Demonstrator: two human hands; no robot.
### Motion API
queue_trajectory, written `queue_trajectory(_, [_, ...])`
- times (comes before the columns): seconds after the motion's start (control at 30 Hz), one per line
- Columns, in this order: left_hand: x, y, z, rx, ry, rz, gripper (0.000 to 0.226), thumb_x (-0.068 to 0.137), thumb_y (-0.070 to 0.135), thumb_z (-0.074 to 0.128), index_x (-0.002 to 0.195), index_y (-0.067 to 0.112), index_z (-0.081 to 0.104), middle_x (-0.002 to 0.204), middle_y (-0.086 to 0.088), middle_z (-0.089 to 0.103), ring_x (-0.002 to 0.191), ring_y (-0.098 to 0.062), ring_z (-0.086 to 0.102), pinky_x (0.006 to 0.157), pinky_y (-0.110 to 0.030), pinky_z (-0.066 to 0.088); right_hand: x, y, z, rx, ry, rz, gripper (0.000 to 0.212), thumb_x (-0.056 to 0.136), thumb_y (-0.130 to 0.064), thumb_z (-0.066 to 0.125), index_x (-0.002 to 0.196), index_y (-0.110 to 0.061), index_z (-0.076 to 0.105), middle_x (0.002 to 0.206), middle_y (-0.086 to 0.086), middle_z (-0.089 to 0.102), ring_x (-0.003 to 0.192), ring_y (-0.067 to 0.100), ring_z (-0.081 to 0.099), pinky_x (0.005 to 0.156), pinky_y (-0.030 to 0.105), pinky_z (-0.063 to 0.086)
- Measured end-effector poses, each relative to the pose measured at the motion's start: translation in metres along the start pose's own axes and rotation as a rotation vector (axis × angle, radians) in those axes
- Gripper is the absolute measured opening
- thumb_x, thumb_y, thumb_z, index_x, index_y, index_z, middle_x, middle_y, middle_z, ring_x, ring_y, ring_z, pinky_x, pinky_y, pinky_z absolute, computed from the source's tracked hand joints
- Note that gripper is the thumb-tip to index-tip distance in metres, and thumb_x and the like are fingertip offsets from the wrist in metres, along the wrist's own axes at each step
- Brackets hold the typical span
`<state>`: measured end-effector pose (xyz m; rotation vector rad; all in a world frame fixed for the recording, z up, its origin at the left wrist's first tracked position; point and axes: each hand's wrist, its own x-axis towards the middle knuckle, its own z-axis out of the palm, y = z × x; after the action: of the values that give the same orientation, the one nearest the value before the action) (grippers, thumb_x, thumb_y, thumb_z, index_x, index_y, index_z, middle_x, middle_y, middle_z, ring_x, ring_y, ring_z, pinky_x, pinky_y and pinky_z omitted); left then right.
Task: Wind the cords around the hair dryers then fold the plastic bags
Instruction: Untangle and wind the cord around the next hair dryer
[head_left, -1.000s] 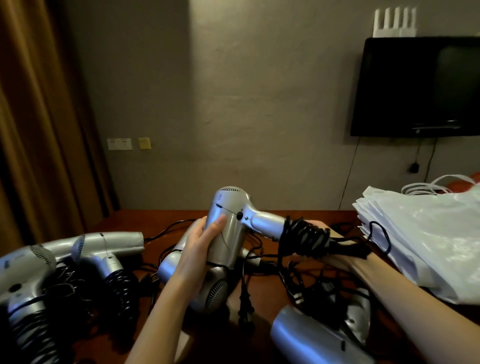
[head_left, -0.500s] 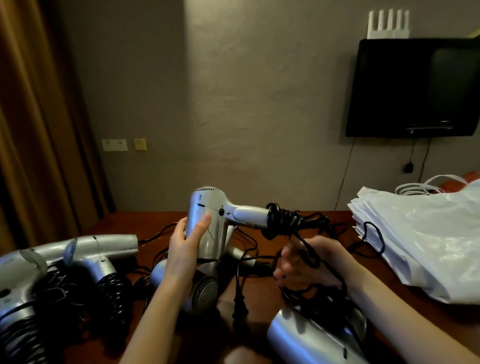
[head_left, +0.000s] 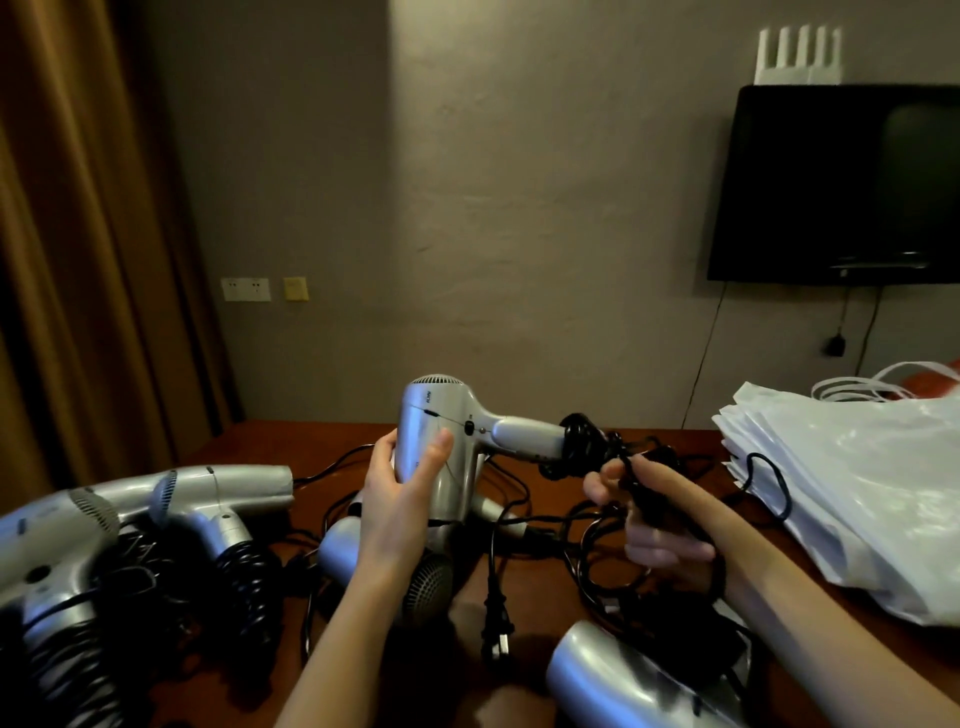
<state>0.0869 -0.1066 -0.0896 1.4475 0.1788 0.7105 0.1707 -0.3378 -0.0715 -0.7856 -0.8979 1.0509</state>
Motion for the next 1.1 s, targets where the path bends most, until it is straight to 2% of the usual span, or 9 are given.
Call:
queue_trajectory(0.1, [-0.003, 0.002, 0.003, 0.002, 0.038, 0.012, 0.070, 0.073, 0.062, 0.070, 0.126, 0.021, 0.051, 0.109, -0.003, 0.067, 0.098, -0.018, 0.067, 0.087, -0.041, 0.056, 0.011, -0.003, 0.023, -0.487, 0.157, 0.058, 0.027, 0.086, -0.042, 0.063, 0.093, -0.018, 0.073, 0.075, -0.006, 0.070, 0.040, 0.002, 0.054, 0.046, 0.016, 0.047])
queue_trajectory(0.27, [-0.004, 0.003, 0.004, -0.058, 0.057, -0.039, 0.079, 0.061, 0.069, 0.071, 0.124, 0.024, 0.053, 0.112, -0.005, 0.068, 0.102, -0.024, 0.068, 0.093, -0.050, 0.053, 0.028, 0.007, 0.032, -0.523, 0.257, 0.219, 0.019, 0.092, -0.019, 0.053, 0.100, -0.014, 0.069, 0.099, 0.004, 0.068, 0.057, 0.011, 0.065, 0.050, 0.019, 0.052])
queue_trajectory(0.47, [-0.001, 0.004, 0.003, -0.211, 0.018, -0.108, 0.062, 0.070, 0.055, 0.069, 0.115, 0.014, 0.061, 0.103, -0.015, 0.071, 0.083, -0.023, 0.071, 0.072, -0.038, 0.053, 0.032, 0.005, 0.018, -0.679, 0.443, 0.275, 0.015, 0.088, -0.029, 0.061, 0.086, -0.015, 0.066, 0.087, 0.007, 0.069, 0.039, 0.004, 0.046, 0.037, 0.012, 0.033])
queue_trajectory(0.63, [-0.004, 0.009, 0.006, -0.275, -0.074, -0.109, 0.056, 0.076, 0.043, 0.062, 0.116, 0.005, 0.060, 0.084, -0.010, 0.074, 0.069, -0.020, 0.071, 0.057, -0.030, 0.055, 0.029, -0.016, 0.008, -0.730, 0.635, 0.191, 0.012, 0.077, -0.025, 0.075, 0.072, -0.014, 0.074, 0.087, 0.014, 0.070, 0.068, 0.017, 0.065, 0.056, 0.019, 0.051])
queue_trajectory(0.77, [-0.004, 0.012, 0.005, -0.367, -0.159, -0.153, 0.064, 0.078, 0.040, 0.058, 0.126, -0.002, 0.055, 0.080, -0.009, 0.073, 0.065, -0.018, 0.071, 0.050, -0.027, 0.055, 0.028, -0.031, 0.010, -0.587, 0.570, 0.142, 0.010, 0.076, -0.014, 0.074, 0.080, -0.005, 0.072, 0.090, 0.016, 0.072, 0.094, 0.026, 0.070, 0.076, 0.032, 0.059])
queue_trajectory(0.83, [-0.004, 0.013, 0.004, -0.380, -0.178, -0.188, 0.066, 0.078, 0.042, 0.059, 0.129, 0.000, 0.054, 0.088, -0.012, 0.073, 0.069, -0.019, 0.072, 0.052, -0.028, 0.055, 0.029, -0.029, 0.013, -0.452, 0.483, 0.132, 0.006, 0.080, -0.006, 0.068, 0.074, -0.006, 0.065, 0.077, 0.011, 0.067, 0.082, 0.025, 0.070, 0.079, 0.038, 0.059])
queue_trajectory(0.93, [-0.001, 0.010, 0.000, -0.339, -0.158, -0.196, 0.068, 0.077, 0.046, 0.070, 0.126, 0.002, 0.058, 0.092, -0.013, 0.073, 0.075, -0.020, 0.072, 0.060, -0.031, 0.056, 0.031, -0.021, 0.011, -0.314, 0.451, 0.113, 0.011, 0.077, -0.008, 0.061, 0.075, -0.010, 0.051, 0.065, 0.001, 0.046, 0.050, 0.009, 0.047, 0.058, 0.026, 0.052])
queue_trajectory(1.03, [0.002, 0.006, -0.003, -0.275, -0.157, -0.168, 0.071, 0.071, 0.052, 0.065, 0.123, 0.004, 0.062, 0.096, -0.013, 0.072, 0.078, -0.021, 0.070, 0.073, -0.038, 0.053, 0.030, -0.019, 0.003, -0.381, 0.472, 0.126, 0.026, 0.068, -0.017, 0.072, 0.083, -0.014, 0.051, 0.067, -0.004, 0.041, 0.048, 0.003, 0.029, 0.049, 0.018, 0.021])
queue_trajectory(1.1, [0.003, 0.005, -0.004, -0.255, -0.171, -0.154, 0.067, 0.072, 0.052, 0.063, 0.120, 0.006, 0.064, 0.095, -0.013, 0.072, 0.078, -0.021, 0.069, 0.077, -0.042, 0.050, 0.031, -0.021, 0.003, -0.507, 0.459, 0.203, 0.034, 0.064, -0.023, 0.074, 0.090, -0.014, 0.053, 0.067, -0.008, 0.044, 0.050, 0.003, 0.029, 0.051, 0.019, 0.018])
